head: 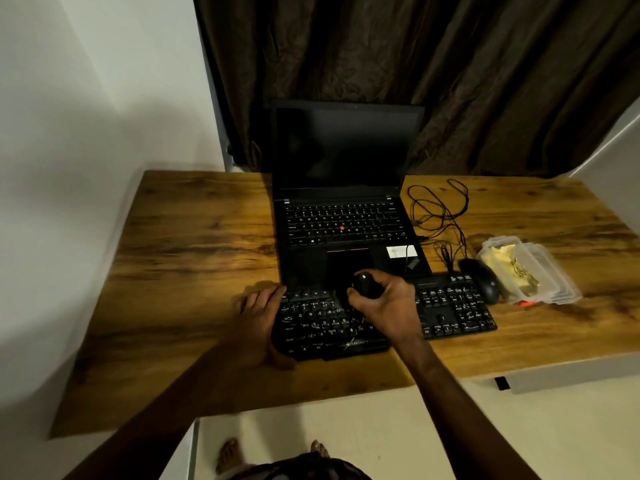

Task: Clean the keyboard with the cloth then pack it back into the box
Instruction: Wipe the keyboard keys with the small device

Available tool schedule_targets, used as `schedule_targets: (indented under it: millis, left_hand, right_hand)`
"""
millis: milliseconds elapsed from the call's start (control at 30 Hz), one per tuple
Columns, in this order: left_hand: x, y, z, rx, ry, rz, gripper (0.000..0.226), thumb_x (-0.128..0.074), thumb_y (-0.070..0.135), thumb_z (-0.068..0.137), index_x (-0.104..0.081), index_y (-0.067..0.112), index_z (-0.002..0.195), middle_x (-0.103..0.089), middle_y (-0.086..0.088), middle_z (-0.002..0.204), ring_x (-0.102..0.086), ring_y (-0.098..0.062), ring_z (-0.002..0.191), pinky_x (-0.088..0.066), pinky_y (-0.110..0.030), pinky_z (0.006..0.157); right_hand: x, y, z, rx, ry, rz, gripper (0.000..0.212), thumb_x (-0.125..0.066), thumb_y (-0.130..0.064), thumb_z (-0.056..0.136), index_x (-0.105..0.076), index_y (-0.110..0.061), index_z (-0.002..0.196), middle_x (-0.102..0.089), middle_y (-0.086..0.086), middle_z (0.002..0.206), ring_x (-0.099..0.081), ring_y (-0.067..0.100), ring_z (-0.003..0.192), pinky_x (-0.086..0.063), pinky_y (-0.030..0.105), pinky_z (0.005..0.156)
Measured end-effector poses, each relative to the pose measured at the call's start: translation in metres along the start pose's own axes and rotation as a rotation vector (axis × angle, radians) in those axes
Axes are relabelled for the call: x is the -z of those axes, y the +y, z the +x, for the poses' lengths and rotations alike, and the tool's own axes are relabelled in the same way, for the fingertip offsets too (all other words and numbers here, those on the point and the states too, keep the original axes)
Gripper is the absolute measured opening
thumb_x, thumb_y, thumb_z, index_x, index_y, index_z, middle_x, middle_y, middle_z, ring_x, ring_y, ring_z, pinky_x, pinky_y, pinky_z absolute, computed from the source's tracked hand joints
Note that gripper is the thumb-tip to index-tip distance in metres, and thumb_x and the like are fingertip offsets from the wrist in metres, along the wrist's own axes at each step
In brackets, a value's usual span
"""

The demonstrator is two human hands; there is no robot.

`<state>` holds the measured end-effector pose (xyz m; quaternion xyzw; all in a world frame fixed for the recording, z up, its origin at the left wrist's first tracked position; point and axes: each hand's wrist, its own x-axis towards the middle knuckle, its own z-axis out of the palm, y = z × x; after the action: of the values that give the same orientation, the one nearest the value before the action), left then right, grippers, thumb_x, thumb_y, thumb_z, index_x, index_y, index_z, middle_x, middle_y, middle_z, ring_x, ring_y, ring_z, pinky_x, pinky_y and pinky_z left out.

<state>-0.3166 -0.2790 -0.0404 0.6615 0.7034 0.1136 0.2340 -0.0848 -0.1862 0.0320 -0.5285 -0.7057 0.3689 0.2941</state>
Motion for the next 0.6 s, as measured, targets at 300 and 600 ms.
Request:
schedule_targets:
  millis: [300, 600]
  left_hand:
    - [-0.001, 0.001, 0.002, 0.030, -0.032, 0.047, 0.154, -0.080, 0.080, 0.038, -0.003, 0.021, 0.157, -0.012, 0.003, 0.160, -0.013, -0.020, 0.144, -0.009, -0.043, 0.119]
    - [-0.003, -0.005, 0.002, 0.003, -0.018, 0.009, 0.156, -0.076, 0.084, 0.033, -0.005, 0.022, 0.157, -0.014, 0.003, 0.160, -0.014, -0.018, 0.144, -0.010, -0.044, 0.120]
  right_hand:
    - [-0.033, -0.011, -0.004, 0.103, -0.078, -0.039, 0.009, -0.076, -0.024, 0.077, -0.068, -0.020, 0.081, -0.064, 0.000, 0.067, -0.056, 0.007, 0.058, -0.050, 0.025, 0.054]
    - [-0.013, -0.008, 0.005, 0.026, -0.031, -0.031, 0.011, -0.079, -0.017, 0.078, -0.072, -0.022, 0.083, -0.072, -0.001, 0.077, -0.069, 0.013, 0.071, -0.060, 0.029, 0.066]
